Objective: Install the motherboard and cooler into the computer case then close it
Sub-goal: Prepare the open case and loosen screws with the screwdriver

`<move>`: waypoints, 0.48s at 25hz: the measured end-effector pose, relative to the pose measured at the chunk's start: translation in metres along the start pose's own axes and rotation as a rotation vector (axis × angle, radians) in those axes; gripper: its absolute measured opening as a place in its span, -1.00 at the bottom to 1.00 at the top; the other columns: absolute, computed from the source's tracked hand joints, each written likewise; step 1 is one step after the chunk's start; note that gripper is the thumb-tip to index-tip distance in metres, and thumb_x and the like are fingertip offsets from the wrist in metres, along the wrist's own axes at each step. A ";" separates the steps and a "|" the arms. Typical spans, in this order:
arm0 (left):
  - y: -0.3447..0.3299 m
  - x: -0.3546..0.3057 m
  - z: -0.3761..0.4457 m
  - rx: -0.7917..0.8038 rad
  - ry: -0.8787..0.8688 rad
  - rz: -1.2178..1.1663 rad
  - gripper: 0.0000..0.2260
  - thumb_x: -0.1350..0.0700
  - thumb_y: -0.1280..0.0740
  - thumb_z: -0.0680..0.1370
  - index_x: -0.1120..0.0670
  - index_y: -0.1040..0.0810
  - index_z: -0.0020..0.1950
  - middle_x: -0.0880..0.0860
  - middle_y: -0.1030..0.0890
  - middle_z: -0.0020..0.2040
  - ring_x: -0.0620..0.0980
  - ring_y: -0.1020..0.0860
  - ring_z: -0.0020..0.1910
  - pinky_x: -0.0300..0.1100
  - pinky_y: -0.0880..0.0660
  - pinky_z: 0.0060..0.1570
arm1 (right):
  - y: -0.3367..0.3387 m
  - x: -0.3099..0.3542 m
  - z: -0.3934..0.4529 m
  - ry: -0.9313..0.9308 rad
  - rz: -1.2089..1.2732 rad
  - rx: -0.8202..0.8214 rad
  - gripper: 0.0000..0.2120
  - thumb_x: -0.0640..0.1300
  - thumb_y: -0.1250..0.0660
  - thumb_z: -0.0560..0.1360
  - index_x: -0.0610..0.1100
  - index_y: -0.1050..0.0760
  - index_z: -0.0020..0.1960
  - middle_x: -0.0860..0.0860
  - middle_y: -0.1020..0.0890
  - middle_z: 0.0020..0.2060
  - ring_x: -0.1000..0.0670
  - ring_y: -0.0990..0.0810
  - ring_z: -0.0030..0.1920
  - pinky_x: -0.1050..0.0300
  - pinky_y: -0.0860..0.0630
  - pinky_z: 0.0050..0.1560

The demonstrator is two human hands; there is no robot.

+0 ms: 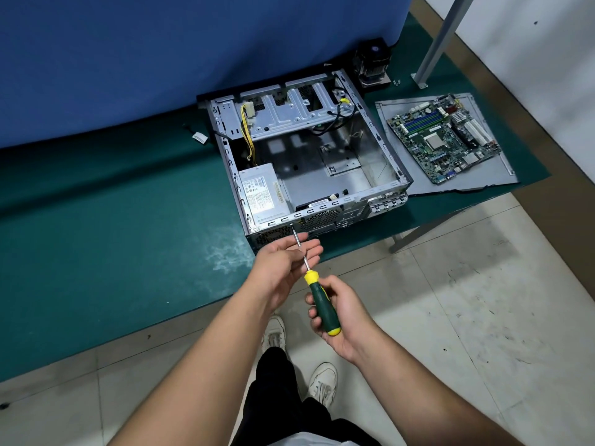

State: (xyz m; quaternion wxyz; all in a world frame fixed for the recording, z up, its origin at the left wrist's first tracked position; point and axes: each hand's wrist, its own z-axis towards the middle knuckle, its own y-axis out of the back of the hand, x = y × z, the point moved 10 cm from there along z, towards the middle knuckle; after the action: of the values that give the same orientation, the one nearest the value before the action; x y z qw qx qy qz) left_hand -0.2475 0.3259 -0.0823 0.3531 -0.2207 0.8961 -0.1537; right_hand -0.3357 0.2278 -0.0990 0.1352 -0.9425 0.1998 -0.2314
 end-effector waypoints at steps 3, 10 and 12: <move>0.009 -0.007 0.002 -0.083 -0.045 0.117 -0.77 0.45 -0.36 0.55 0.30 -0.56 0.19 0.18 -0.75 -0.04 0.06 -0.74 -0.09 -0.12 -0.68 -0.08 | 0.007 0.005 -0.002 0.145 -0.087 -0.028 -0.77 -0.03 -0.35 0.62 -0.21 -0.58 0.02 -0.10 -0.65 -0.24 -0.02 -0.57 -0.39 0.18 -0.51 -0.38; 0.000 -0.009 0.005 -0.172 -0.076 0.092 -0.80 0.37 -0.36 0.60 0.16 -0.47 0.16 0.15 -0.68 -0.06 0.09 -0.69 -0.14 -0.03 -0.66 -0.14 | 0.012 0.008 -0.005 0.173 -0.093 -0.090 -0.84 -0.08 -0.48 0.52 -0.17 -0.59 -0.09 -0.06 -0.63 -0.30 0.05 -0.51 -0.40 0.24 -0.35 -0.45; -0.006 -0.005 0.005 -0.063 -0.015 0.021 -0.76 0.41 -0.22 0.63 0.18 -0.46 0.24 0.21 -0.72 0.03 0.15 -0.72 -0.04 0.03 -0.69 -0.07 | -0.001 -0.003 -0.006 0.013 -0.007 0.038 -0.73 0.05 -0.41 0.53 -0.16 -0.65 -0.15 -0.09 -0.64 -0.26 0.06 -0.48 -0.42 0.27 -0.29 -0.51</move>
State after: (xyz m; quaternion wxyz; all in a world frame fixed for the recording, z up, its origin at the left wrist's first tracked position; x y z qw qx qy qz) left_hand -0.2390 0.3226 -0.0803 0.3542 -0.2234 0.9001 -0.1202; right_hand -0.3410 0.2291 -0.0943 0.1511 -0.9389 0.1931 -0.2417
